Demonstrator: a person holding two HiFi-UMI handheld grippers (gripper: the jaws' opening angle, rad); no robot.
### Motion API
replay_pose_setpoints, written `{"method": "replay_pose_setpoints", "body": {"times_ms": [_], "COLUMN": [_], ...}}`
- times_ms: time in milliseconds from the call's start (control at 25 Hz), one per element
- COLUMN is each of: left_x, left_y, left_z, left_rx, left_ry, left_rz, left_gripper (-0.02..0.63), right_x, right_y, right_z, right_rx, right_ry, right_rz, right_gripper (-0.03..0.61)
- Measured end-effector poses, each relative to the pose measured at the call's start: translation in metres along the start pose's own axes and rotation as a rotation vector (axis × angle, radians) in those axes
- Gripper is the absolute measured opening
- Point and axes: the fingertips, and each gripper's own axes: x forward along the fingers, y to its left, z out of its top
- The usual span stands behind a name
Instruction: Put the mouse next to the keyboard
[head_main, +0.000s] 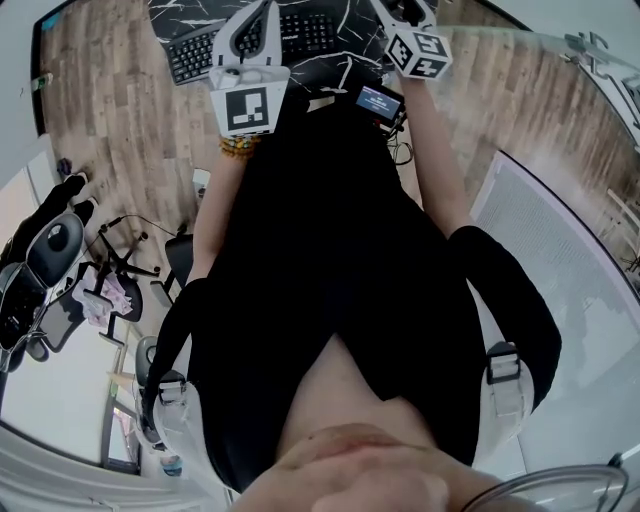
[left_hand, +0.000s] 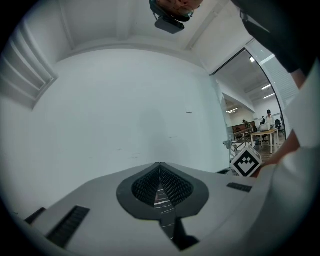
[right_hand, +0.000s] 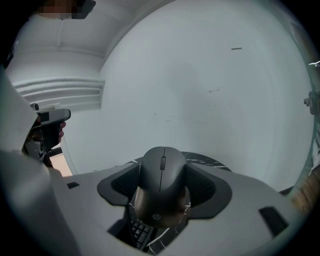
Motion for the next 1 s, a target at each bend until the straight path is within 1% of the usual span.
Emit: {"method": "replay_pose_setpoints", "body": {"times_ms": [280, 600, 800, 1000], "left_x": [-0.001, -0.002, -0.005, -0.007], "left_y": [-0.002, -0.002, -0.001, 0.004], "left_z": [-0.008, -0.015, -0.018, -0.02], "left_rx": [0.003, -0.005, -0.005, -0.006], "left_ry": [0.026, 0.043, 0.058, 0.063], "left_rz": [0.004, 0.015, 0.019, 0.033], "left_gripper": [0.014, 0.014, 0.014, 0.014], "right_x": [0.017, 0.029, 0.032, 0.036], "right_y": [-0.001, -0.007, -0.012, -0.017], "right_z": [-0.028, -0.073, -0.098, -0.112], "right_rx": [0.018, 0.03, 0.045, 0.039], "right_ry": [0.055, 0.164, 0.225, 0.277], "right_rz": [0.01, 0.019, 0.011, -0.011], "right_gripper": [0.293, 0.293, 0.293, 0.293]}}
